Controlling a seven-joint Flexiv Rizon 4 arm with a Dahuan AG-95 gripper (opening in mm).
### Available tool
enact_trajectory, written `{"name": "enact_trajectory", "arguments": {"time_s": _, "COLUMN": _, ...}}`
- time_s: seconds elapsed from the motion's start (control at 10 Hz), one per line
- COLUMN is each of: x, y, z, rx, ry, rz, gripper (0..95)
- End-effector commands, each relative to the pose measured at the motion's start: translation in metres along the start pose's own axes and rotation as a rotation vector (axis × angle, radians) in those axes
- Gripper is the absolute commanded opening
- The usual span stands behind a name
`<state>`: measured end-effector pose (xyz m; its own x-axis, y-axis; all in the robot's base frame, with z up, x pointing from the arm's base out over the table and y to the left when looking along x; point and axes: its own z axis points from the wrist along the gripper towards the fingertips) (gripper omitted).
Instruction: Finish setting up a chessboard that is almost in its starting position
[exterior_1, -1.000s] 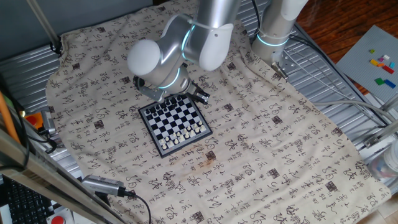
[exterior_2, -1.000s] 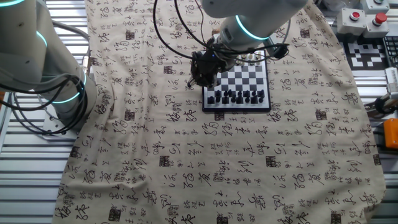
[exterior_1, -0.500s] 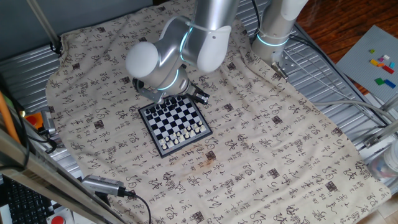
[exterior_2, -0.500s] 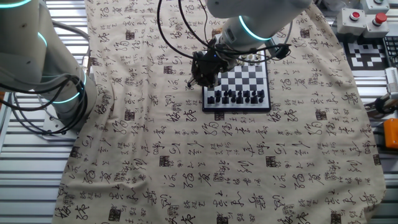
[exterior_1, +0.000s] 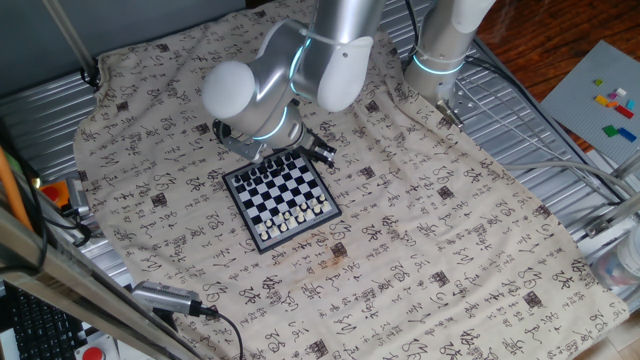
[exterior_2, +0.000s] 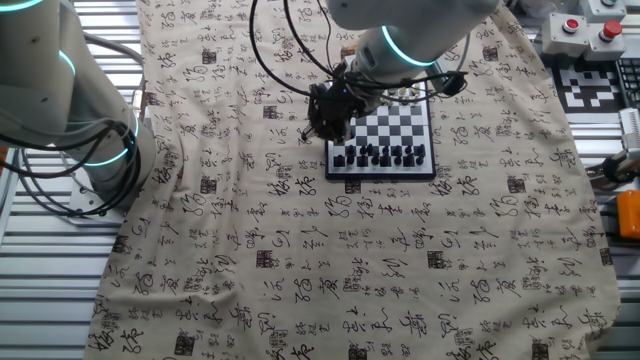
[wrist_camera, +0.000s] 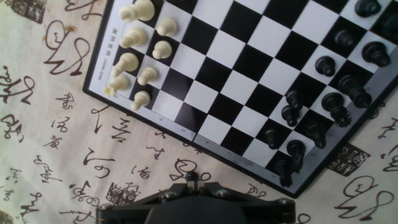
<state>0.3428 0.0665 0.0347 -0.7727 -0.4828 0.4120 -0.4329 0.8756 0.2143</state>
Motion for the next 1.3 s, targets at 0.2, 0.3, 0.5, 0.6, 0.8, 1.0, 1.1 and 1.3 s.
{"name": "enact_trajectory", "arguments": {"time_s": 0.2, "x": -0.0005, "y": -0.0005, "z": -0.0004, "rx": -0.002, "ry": -0.001, "rz": -0.005, "gripper": 0.0}}
{"name": "enact_trajectory", "arguments": {"time_s": 0.3, "x": -0.0004, "y": -0.0005, "z": -0.0006, "rx": -0.001, "ry": 0.000, "rz": -0.005, "gripper": 0.0}}
{"name": "enact_trajectory", "arguments": {"time_s": 0.5, "x": 0.0002, "y": -0.0008, "z": -0.0016, "rx": -0.001, "ry": 0.000, "rz": 0.002, "gripper": 0.0}}
{"name": "enact_trajectory", "arguments": {"time_s": 0.6, "x": 0.0002, "y": -0.0008, "z": -0.0016, "rx": -0.007, "ry": -0.007, "rz": 0.016, "gripper": 0.0}}
{"name": "enact_trajectory", "arguments": {"time_s": 0.8, "x": 0.0002, "y": -0.0008, "z": -0.0016, "rx": -0.014, "ry": -0.006, "rz": 0.018, "gripper": 0.0}}
{"name": "enact_trajectory", "arguments": {"time_s": 1.0, "x": 0.0002, "y": -0.0008, "z": -0.0016, "rx": -0.011, "ry": -0.004, "rz": 0.027, "gripper": 0.0}}
{"name": "enact_trajectory", "arguments": {"time_s": 1.1, "x": 0.0002, "y": -0.0008, "z": -0.0016, "rx": -0.010, "ry": -0.004, "rz": 0.033, "gripper": 0.0}}
{"name": "enact_trajectory", "arguments": {"time_s": 1.3, "x": 0.0002, "y": -0.0008, "z": -0.0016, "rx": -0.009, "ry": 0.004, "rz": 0.045, "gripper": 0.0}}
